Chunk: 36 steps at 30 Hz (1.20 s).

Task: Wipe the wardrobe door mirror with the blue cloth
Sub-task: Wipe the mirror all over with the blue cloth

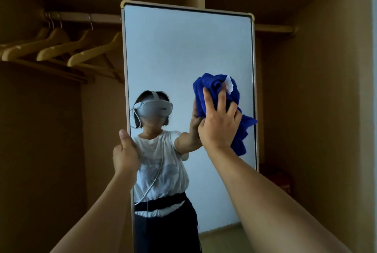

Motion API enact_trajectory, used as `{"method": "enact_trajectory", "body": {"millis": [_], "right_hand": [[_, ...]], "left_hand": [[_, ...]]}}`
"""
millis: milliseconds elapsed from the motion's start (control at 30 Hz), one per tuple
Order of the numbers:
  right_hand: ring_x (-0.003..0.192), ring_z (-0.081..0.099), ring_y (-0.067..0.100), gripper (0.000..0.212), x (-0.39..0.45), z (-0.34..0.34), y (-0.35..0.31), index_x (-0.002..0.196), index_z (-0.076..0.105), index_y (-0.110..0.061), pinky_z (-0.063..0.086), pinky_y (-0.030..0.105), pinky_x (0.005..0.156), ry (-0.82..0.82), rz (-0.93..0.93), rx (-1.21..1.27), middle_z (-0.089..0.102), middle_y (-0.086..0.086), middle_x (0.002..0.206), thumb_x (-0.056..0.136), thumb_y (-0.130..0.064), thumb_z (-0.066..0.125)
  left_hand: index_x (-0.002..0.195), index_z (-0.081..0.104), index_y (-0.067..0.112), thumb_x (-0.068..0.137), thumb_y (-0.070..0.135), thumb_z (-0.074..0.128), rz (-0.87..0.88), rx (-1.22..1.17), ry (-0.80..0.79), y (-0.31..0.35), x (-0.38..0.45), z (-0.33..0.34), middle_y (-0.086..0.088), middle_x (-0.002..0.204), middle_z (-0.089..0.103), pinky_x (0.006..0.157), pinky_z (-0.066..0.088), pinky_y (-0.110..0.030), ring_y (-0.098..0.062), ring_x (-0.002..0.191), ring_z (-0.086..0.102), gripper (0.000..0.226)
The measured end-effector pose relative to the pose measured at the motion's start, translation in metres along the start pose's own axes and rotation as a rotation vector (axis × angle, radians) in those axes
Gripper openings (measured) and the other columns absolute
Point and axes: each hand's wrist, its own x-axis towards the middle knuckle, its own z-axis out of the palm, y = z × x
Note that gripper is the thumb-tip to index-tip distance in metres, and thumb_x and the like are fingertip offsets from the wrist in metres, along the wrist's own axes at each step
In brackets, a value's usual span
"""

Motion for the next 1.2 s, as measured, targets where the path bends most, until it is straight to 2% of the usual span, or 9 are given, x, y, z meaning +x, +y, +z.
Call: {"method": "enact_trajectory", "body": {"millis": [100,300,400,567,767,933,1000,1100,1200], "right_hand": [[0.096,0.057,0.035,0.056,-0.005,0.000,-0.012,0.134,0.054,-0.026,0.047,0.044,0.079,0.044,-0.104,0.006,0.050,0.012,0.140,0.080,-0.021,0.040],[0.095,0.057,0.034,0.065,-0.011,-0.002,-0.035,0.132,0.056,-0.027,0.047,0.043,0.081,0.030,-0.249,0.069,0.047,0.010,0.143,0.070,-0.014,0.071],[0.101,0.053,0.033,0.070,0.004,-0.008,-0.046,0.140,0.047,-0.031,0.044,0.043,0.085,-0.058,-0.279,0.046,0.040,0.009,0.148,0.075,-0.016,0.068],[0.105,0.049,0.032,0.073,0.020,-0.012,-0.073,0.145,0.037,-0.031,0.041,0.042,0.089,-0.074,-0.392,0.024,0.035,0.008,0.150,0.079,-0.025,0.066],[0.098,0.057,0.032,0.053,-0.018,-0.003,-0.082,0.137,0.050,-0.031,0.047,0.043,0.083,0.037,-0.646,0.078,0.047,0.006,0.144,0.087,-0.017,0.056],[0.095,0.057,0.031,0.050,-0.043,0.003,-0.076,0.133,0.055,-0.031,0.046,0.042,0.082,0.058,-0.675,0.125,0.053,0.004,0.139,0.088,-0.011,0.046],[0.095,0.058,0.031,0.049,-0.051,0.004,-0.072,0.131,0.057,-0.032,0.045,0.041,0.081,0.077,-0.679,0.120,0.055,0.002,0.136,0.089,-0.010,0.042],[0.093,0.055,0.030,0.055,-0.062,0.007,-0.068,0.127,0.060,-0.033,0.044,0.040,0.080,0.095,-0.670,0.150,0.058,0.002,0.132,0.096,-0.010,0.021],[0.094,0.050,0.028,0.057,-0.075,0.010,-0.063,0.126,0.060,-0.033,0.043,0.039,0.080,0.092,-0.688,0.137,0.057,0.001,0.135,0.096,-0.011,0.017]], "left_hand": [[0.064,0.042,0.014,0.095,0.057,0.026,0.001,-0.005,-0.030,0.000,-0.001,-0.002,-0.005,0.061,0.043,0.052,0.034,-0.029,-0.016,0.055,0.041,0.056],[0.061,0.041,0.014,0.093,0.060,0.029,-0.014,-0.003,-0.066,-0.003,-0.001,-0.007,-0.004,0.058,0.042,0.053,0.034,-0.029,-0.018,0.055,0.040,0.057],[0.062,0.040,0.013,0.091,0.062,0.027,-0.011,0.011,-0.066,-0.004,0.001,-0.008,-0.007,0.059,0.040,0.052,0.033,-0.030,-0.019,0.055,0.039,0.059],[0.061,0.040,0.013,0.092,0.062,0.025,0.000,0.038,-0.044,-0.005,0.002,-0.007,-0.005,0.057,0.041,0.052,0.033,-0.030,-0.019,0.054,0.039,0.060],[0.057,0.047,0.013,0.094,0.059,0.026,0.023,0.066,-0.005,-0.006,0.004,-0.005,-0.001,0.053,0.048,0.049,0.035,-0.028,-0.016,0.049,0.045,0.062],[0.058,0.046,0.014,0.094,0.059,0.024,0.023,0.079,-0.035,-0.011,0.009,-0.003,0.001,0.048,0.044,0.045,0.032,-0.028,-0.013,0.042,0.039,0.062],[0.063,0.046,0.012,0.096,0.051,0.026,-0.014,-0.009,-0.078,-0.012,0.008,-0.004,-0.004,0.052,0.043,0.049,0.032,-0.031,-0.017,0.048,0.039,0.055],[0.068,0.050,0.014,0.096,0.031,0.031,-0.004,-0.072,-0.078,-0.009,0.004,-0.006,-0.011,0.066,0.050,0.060,0.036,-0.036,-0.023,0.064,0.046,0.038],[0.066,0.051,0.012,0.095,0.025,0.034,-0.016,-0.136,-0.071,-0.007,0.000,-0.007,-0.009,0.068,0.051,0.064,0.037,-0.036,-0.023,0.069,0.046,0.036]]}}
